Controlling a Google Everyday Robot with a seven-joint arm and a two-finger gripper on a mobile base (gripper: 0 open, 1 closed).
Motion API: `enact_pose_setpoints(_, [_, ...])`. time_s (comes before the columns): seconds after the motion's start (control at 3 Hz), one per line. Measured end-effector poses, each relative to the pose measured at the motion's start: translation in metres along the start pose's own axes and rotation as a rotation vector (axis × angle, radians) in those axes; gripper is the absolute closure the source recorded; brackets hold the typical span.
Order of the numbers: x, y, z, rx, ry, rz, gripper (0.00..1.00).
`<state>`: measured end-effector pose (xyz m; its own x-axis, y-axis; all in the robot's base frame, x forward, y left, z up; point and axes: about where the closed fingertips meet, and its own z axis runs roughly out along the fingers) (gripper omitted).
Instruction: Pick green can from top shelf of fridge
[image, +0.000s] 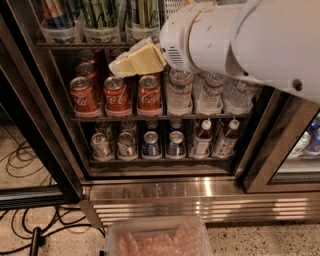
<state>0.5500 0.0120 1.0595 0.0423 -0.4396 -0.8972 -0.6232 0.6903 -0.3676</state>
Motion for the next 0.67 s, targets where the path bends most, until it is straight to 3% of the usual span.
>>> enact_pose_setpoints(0.33, [-0.0058,-0.0028,0.0004,0.035,-0.026,0.003,0.00])
enact_pose_setpoints(0.67, [-0.0075,-0.0105,-0.0028,0.122,-0.068,0.024,0.00])
